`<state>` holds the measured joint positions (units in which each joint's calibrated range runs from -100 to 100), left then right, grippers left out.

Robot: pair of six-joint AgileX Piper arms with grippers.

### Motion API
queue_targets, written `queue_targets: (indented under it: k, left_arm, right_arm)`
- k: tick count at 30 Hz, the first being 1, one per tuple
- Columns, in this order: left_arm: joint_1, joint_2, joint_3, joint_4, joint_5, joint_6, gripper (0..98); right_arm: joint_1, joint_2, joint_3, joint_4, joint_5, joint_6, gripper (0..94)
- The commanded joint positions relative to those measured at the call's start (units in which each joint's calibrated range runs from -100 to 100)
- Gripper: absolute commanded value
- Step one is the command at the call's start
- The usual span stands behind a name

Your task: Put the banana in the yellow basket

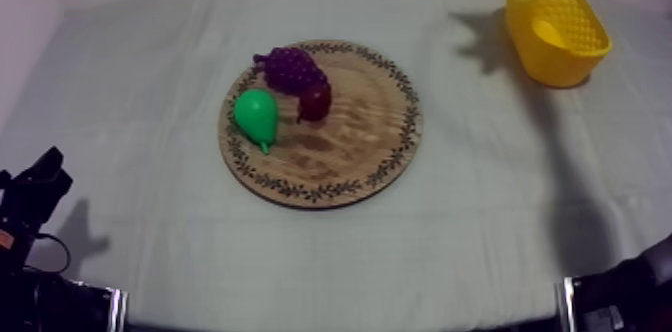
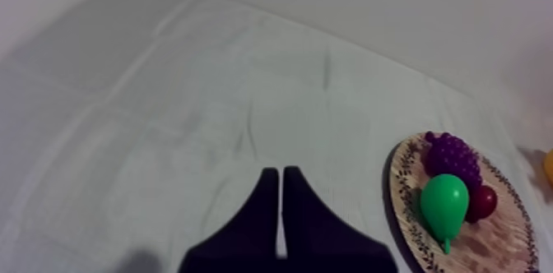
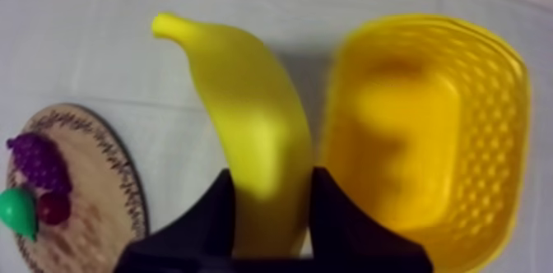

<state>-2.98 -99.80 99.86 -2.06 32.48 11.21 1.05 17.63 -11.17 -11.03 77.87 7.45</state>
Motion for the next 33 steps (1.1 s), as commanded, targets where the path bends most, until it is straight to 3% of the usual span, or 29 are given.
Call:
queue_targets:
  k: [1,8,21,33]
  left_arm:
    - [-0.03,-0.03,0.03,-0.01,0.02,-0.01,0.1]
    - [-0.03,-0.03,0.03,-0.01,0.02,-0.01,0.1]
    - [-0.03,-0.03,0.03,-0.01,0.02,-0.01,0.1]
    - [-0.03,-0.03,0.03,-0.01,0.02,-0.01,0.1]
  right_arm:
    - [3.2,0.92,-0.44,0.15,-0.94,0.15,14.1]
    - [6.66,5.38,-0.36,0.99,-3.11,0.75,13.6]
    - [7.18,11.72,-1.38,2.14,-6.95,0.08,16.0]
    - [6.85,15.41,-1.38,3.65,-11.81,-2.11,28.9]
